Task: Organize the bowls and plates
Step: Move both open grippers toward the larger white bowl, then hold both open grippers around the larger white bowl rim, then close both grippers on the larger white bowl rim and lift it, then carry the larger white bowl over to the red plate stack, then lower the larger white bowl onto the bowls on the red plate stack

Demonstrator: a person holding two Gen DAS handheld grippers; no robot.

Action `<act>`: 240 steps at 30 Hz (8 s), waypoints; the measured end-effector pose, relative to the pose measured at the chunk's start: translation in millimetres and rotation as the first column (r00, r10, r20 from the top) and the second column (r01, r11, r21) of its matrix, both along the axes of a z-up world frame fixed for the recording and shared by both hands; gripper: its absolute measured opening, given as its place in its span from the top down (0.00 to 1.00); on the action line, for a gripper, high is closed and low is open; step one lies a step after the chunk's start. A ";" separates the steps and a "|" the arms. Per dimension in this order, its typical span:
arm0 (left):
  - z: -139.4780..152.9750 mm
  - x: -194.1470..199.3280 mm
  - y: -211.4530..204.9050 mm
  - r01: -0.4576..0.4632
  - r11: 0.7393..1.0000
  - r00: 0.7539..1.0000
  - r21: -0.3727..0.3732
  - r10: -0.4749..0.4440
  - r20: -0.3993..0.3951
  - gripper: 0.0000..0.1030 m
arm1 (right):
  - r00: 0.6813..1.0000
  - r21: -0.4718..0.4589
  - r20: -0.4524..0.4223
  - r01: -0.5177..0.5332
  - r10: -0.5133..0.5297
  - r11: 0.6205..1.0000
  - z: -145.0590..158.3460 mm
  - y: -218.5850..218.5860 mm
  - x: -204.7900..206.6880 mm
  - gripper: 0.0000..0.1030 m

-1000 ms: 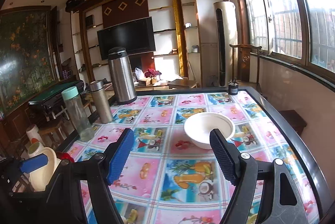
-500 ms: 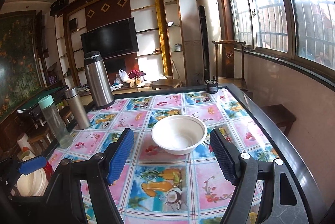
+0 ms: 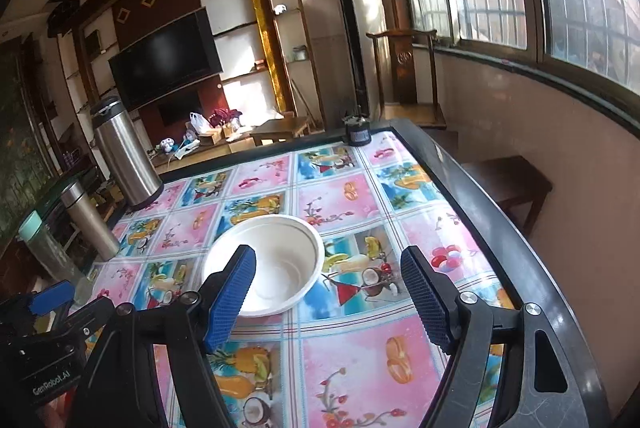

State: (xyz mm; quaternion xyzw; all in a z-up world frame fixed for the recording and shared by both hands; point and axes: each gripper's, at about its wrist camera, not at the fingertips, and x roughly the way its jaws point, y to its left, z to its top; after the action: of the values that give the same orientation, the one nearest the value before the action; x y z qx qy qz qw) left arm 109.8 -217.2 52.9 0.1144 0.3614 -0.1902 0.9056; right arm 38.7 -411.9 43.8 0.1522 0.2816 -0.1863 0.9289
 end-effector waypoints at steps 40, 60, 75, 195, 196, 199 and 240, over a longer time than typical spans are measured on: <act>-97.1 106.0 -63.0 -0.109 0.988 0.972 -0.105 0.085 -0.217 0.33 | 0.968 0.257 -0.248 0.040 0.026 0.966 -106.4 -47.0 111.2 0.25; -96.9 99.5 -71.2 -0.088 0.992 0.986 -0.087 0.074 -0.147 0.33 | 0.972 0.237 -0.237 0.056 0.002 0.970 -106.4 -48.5 110.6 0.33; -65.2 71.8 -76.6 -0.021 0.991 0.999 -0.131 0.028 0.046 0.33 | 0.974 0.238 -0.227 0.057 -0.002 0.970 -104.8 -49.4 110.0 0.34; -55.9 9.5 85.8 -0.179 0.981 0.984 -0.071 0.180 0.009 0.90 | 0.956 0.360 0.006 -0.276 0.294 0.891 -53.7 120.6 53.4 0.93; -52.5 5.3 98.6 -0.193 0.979 0.981 -0.069 0.195 0.021 0.90 | 0.951 0.357 0.018 -0.295 0.309 0.886 -50.9 133.8 50.0 0.93; -42.0 -10.2 135.9 -0.238 0.969 0.968 -0.065 0.242 0.070 0.90 | 0.933 0.350 0.058 -0.353 0.355 0.868 -41.4 173.0 42.0 0.93; -61.0 -65.7 363.2 -0.539 0.835 0.826 -0.115 0.550 0.125 0.90 | 0.781 0.177 -0.046 -0.607 0.622 0.775 -50.4 430.5 33.4 0.90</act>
State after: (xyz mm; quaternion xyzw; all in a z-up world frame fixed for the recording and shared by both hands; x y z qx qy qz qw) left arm 44.1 146.0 -8.1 -0.0129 0.3011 0.0719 0.9508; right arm 72.1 18.6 -6.6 0.1125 0.3761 0.1418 0.9087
